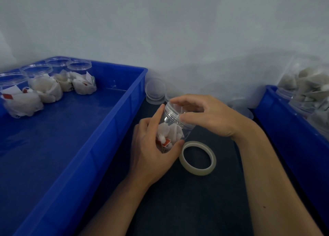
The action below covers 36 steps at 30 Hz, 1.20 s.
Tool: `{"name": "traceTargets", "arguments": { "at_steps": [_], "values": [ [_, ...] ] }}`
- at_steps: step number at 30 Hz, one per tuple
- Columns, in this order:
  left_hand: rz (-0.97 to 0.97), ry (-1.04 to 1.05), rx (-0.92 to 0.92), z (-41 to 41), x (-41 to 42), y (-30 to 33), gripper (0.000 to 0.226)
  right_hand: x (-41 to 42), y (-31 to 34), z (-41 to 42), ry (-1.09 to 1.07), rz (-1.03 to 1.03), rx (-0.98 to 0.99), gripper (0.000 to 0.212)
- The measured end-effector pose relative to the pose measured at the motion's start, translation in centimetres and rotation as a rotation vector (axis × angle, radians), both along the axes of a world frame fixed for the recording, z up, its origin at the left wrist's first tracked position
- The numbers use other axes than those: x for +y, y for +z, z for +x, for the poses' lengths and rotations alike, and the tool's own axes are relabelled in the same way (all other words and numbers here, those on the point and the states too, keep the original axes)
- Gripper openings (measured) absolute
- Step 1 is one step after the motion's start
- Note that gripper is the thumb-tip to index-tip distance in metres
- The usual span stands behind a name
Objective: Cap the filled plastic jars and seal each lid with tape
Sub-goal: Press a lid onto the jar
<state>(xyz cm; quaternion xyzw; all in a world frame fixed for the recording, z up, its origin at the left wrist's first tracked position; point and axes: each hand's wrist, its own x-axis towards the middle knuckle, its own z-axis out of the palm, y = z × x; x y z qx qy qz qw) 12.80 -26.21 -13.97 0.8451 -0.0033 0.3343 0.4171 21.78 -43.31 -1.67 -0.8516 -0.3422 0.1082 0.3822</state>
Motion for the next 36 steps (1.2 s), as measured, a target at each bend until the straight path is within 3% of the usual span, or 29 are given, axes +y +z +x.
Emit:
{"name": "traceTargets", "arguments": {
  "at_steps": [12, 17, 19, 25, 27, 31, 36],
  "values": [
    [0.000, 0.010, 0.032, -0.2, -0.1, 0.4, 0.091, -0.6, -0.5, 0.3, 0.062, 0.013, 0.068, 0.051],
    [0.043, 0.045, 0.020, -0.3, -0.1, 0.5, 0.093, -0.1, -0.1, -0.1, -0.103, -0.115, -0.039, 0.088],
    [0.056, 0.048, 0.010, -0.4, -0.2, 0.4, 0.094, 0.0, 0.0, -0.4, -0.136, -0.160, -0.073, 0.093],
    [0.053, 0.051, 0.005, -0.2, 0.0, 0.4, 0.095, -0.1, 0.5, -0.6, -0.125, -0.058, 0.036, 0.051],
    [0.050, 0.049, 0.002, -0.2, 0.0, 0.4, 0.095, -0.2, 0.7, -0.7, -0.093, -0.040, 0.039, 0.049],
    [0.060, 0.049, -0.004, -0.3, -0.1, 0.4, 0.094, 0.1, 0.8, -0.9, -0.017, -0.114, 0.049, 0.062],
    [0.081, 0.043, 0.001, -0.3, -0.1, 0.4, 0.095, 0.6, 0.6, -1.0, -0.154, -0.215, -0.083, 0.083]
  ]
}}
